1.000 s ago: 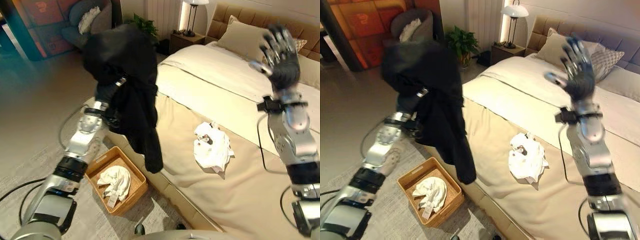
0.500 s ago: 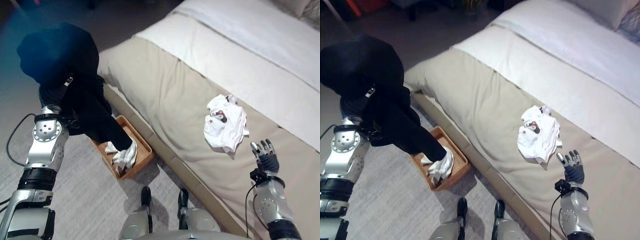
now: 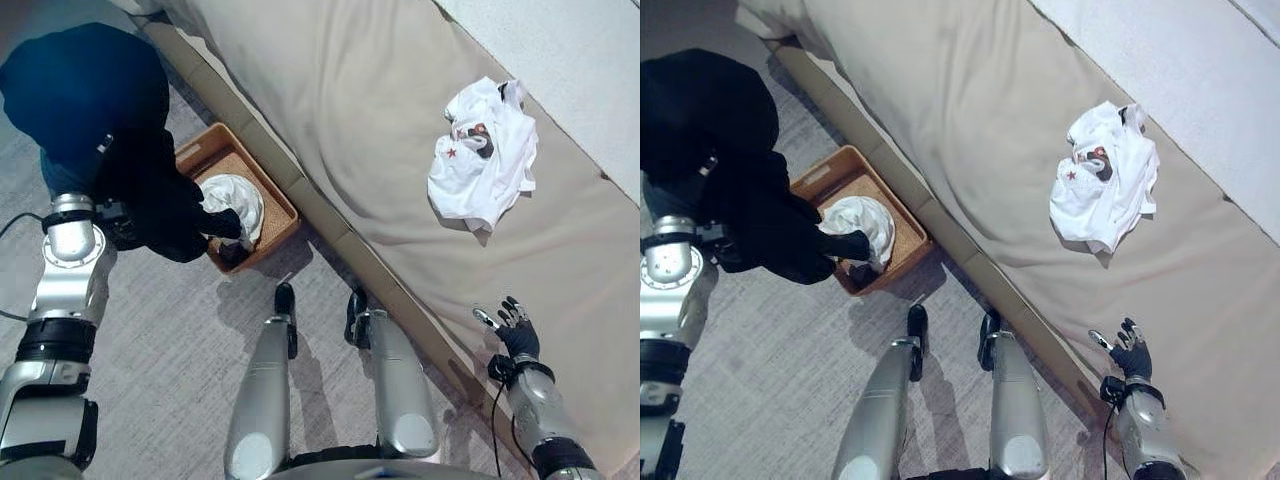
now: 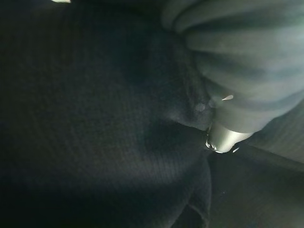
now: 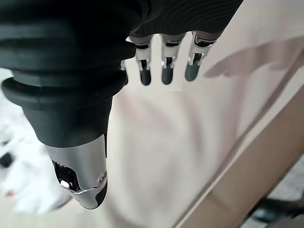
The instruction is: Pick up clothes into the bucket
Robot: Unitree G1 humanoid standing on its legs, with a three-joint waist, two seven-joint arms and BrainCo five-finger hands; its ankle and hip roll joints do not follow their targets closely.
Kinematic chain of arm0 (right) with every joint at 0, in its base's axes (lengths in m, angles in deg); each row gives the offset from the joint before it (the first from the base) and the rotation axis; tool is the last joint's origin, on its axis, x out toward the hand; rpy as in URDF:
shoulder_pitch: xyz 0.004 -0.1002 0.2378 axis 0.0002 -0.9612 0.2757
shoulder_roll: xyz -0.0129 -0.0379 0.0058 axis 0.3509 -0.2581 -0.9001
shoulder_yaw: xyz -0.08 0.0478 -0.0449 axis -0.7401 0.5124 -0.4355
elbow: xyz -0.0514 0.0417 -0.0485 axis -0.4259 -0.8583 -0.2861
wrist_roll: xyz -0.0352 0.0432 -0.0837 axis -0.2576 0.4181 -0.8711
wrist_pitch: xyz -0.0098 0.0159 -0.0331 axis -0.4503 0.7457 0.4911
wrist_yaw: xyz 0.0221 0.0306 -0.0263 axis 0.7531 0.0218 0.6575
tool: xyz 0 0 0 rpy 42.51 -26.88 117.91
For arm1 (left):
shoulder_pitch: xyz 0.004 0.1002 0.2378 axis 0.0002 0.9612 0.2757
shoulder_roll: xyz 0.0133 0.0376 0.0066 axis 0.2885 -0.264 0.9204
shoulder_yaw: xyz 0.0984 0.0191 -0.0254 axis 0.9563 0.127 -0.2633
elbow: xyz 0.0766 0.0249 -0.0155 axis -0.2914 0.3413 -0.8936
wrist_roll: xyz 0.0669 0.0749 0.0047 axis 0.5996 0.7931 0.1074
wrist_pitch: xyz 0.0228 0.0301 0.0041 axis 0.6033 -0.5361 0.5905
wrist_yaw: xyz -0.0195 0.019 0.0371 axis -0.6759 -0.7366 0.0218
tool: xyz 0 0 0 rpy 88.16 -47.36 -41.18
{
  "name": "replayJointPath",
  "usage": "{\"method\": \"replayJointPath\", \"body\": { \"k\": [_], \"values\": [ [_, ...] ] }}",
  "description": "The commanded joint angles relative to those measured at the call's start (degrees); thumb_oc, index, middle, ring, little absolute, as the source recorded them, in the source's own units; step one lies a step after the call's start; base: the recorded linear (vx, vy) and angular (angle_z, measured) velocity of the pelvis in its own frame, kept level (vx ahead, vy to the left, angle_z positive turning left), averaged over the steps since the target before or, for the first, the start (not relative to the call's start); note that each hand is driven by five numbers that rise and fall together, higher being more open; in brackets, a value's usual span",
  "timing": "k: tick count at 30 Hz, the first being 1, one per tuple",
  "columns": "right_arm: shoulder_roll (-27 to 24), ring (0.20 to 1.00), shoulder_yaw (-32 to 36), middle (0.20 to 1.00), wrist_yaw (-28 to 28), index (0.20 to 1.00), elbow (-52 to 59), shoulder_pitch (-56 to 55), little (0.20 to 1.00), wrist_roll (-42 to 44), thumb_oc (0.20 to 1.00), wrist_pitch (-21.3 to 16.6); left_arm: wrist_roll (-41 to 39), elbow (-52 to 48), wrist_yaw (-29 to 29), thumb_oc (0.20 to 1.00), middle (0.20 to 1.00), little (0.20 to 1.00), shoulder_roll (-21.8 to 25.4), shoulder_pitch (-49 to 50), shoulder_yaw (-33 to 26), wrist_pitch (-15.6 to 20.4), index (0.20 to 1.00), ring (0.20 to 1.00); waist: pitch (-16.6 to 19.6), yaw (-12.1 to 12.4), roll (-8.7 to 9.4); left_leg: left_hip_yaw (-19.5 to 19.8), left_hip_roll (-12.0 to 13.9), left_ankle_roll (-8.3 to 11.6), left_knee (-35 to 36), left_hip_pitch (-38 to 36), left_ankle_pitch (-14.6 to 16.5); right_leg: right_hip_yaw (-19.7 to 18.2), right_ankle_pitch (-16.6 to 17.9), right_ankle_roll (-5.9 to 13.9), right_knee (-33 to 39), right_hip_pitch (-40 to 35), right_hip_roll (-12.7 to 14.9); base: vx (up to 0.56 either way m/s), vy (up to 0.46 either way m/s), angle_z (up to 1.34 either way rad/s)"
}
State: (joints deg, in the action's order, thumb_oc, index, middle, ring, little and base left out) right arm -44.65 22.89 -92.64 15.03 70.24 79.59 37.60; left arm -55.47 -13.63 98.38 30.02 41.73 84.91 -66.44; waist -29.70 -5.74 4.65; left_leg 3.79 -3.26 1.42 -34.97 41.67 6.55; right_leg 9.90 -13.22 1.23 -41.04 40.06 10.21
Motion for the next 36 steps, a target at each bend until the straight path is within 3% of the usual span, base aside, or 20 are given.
{"method": "replayJointPath", "body": {
  "k": [1,9,20,21,22,36],
  "values": [
    [-3.3,1.000,-0.7,1.000,-1.5,1.000,1.2,-1.9,1.000,0.0,1.000,-3.4,-1.1,-0.3,3.3,0.200,0.200,0.200,3.9,-5.4,-0.2,5.6,0.200,0.200,2.1,-1.0,-0.48,1.8,1.1,-0.69,-4.6,0.7,4.7,-4.0,4.3,3.80,4.0,0.5,1.6,-0.04,0.024,0.00],
    [-3.8,1.000,-2.8,1.000,-3.3,1.000,3.2,-0.7,1.000,2.1,1.000,-5.6,-2.3,4.4,6.0,0.200,0.200,0.200,7.5,-12.9,5.1,5.6,0.200,0.200,-0.1,-1.7,0.96,1.9,1.2,-1.24,-12.0,12.5,6.6,-4.5,3.3,4.14,-1.7,11.2,1.7,-0.02,0.007,-0.03],
    [-3.5,1.000,-5.1,1.000,-5.3,1.000,7.0,0.4,1.000,3.9,1.000,-7.5,-6.8,8.4,7.5,0.200,0.200,0.200,4.7,-15.9,6.5,5.3,0.200,0.200,-0.1,-2.3,2.56,2.2,1.3,-1.82,-14.7,20.8,7.7,-4.2,3.2,4.48,-3.5,19.5,2.0,0.00,0.001,0.00],
    [-3.4,1.000,-5.3,1.000,-5.4,1.000,7.0,0.5,1.000,4.0,1.000,-7.5,-7.6,9.4,7.6,0.260,0.260,0.260,4.0,-16.1,6.3,5.1,0.260,0.260,-0.1,-2.4,2.71,2.1,1.4,-1.79,-14.6,21.0,7.7,-4.0,3.2,4.47,-3.5,19.8,2.1,0.00,0.000,0.00],
    [-3.4,1.000,-5.3,1.000,-5.7,1.000,7.1,0.5,1.000,4.0,1.000,-7.5,-7.8,10.0,7.6,1.000,1.000,1.000,3.6,-16.2,6.5,4.8,1.000,1.000,-0.1,-2.5,2.79,2.1,1.5,-1.76,-14.5,21.2,7.7,-4.0,3.1,4.51,-3.3,20.0,2.1,0.00,0.000,0.00],
    [-3.8,1.000,-6.2,1.000,-6.8,1.000,10.4,2.7,1.000,3.8,1.000,-7.4,-7.4,15.1,9.9,1.000,1.000,1.000,0.7,-17.5,6.3,0.9,1.000,1.000,-0.1,-3.0,2.79,1.3,1.8,-1.66,-10.8,21.1,6.7,-3.6,5.1,4.56,1.0,20.5,1.7,0.00,0.000,0.00]
  ]
}}
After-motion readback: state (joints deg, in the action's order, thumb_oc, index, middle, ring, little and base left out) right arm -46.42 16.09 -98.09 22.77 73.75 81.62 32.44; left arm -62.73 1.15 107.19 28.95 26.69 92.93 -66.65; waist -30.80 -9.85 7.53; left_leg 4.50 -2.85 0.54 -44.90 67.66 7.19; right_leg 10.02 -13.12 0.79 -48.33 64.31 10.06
